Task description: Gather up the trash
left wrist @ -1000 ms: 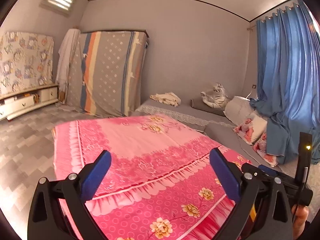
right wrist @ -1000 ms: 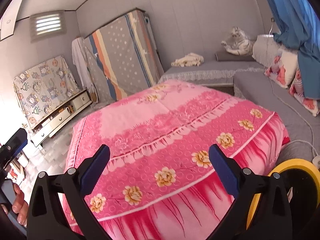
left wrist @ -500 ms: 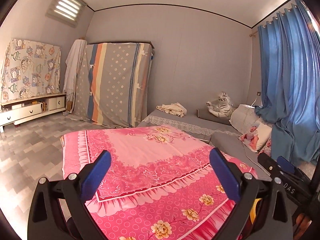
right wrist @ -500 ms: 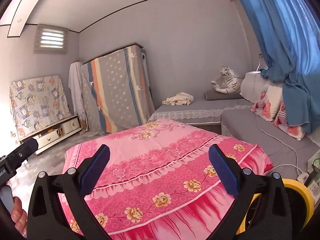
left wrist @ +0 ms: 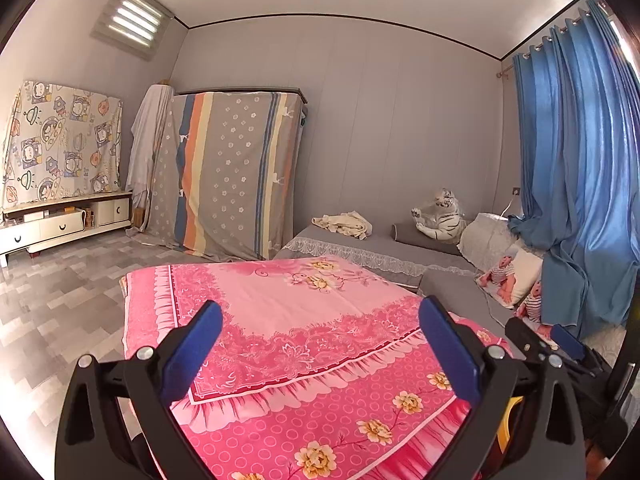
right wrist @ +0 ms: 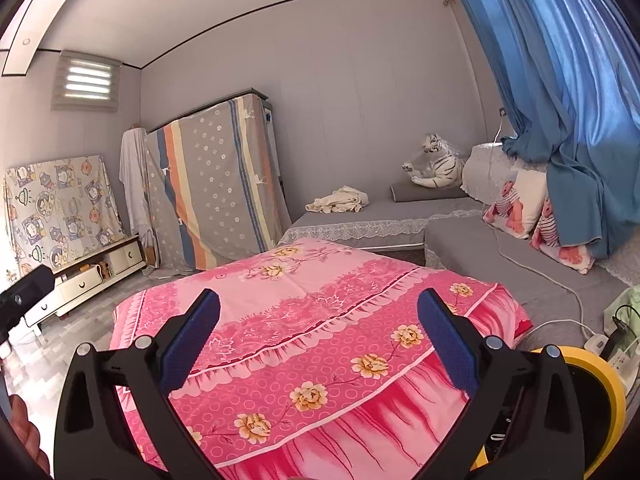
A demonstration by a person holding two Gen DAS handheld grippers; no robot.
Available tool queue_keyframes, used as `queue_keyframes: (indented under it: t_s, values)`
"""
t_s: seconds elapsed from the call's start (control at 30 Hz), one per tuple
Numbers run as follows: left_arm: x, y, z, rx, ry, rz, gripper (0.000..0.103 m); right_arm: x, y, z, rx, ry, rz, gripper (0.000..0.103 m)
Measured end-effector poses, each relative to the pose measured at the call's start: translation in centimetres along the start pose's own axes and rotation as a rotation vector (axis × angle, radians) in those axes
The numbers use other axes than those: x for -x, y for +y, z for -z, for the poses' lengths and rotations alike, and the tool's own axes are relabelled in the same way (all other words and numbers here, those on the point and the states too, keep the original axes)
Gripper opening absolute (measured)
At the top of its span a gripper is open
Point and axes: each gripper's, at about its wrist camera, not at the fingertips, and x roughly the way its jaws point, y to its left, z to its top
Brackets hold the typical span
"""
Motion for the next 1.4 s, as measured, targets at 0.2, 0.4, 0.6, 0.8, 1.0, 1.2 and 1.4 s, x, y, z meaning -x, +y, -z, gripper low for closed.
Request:
queue_keyframes:
  t_s: [0.2,0.4,0.6,0.8,1.0,1.2,1.4]
  values:
    - [0.0,0.0,0.1,-0.001,0.0,0.005,0.095,-0.3,0.1,0.3,-0.003,0.011,0.001,0.094]
    - [0.0,0.2,0.1,0.006,0.006,0.004,0.095,-0.7,-0.3,0.3,-0.016,0.024,0.008,0.094]
    - [-0.1,0.3,0.0,0.009,0.01,0.004,0.095,-0.8,-0.2,0.4,-0.013,0.025,0.013,0.094]
    - [-0.2,0.5,0.0,0.012,0.013,0.003,0.095,-1.0,-0.2,0.5,-0.015,0.031,0.01,0.094]
    - [-0.3,0.7,0.2,0.022,0.02,0.001,0.095,-1.3,-0.4,0.9,-0.02,0.041,0.009,0.094]
    - [-0.5,0.7,0.3,0.028,0.028,0.005,0.095,-1.4,-0.4,1.0,-0.022,0.044,0.009,0.094]
    - [-0.6,0.4,0.3,0.024,0.028,0.007,0.095,-1.6,-0.5,1.2,-0.024,0.045,0.01,0.094]
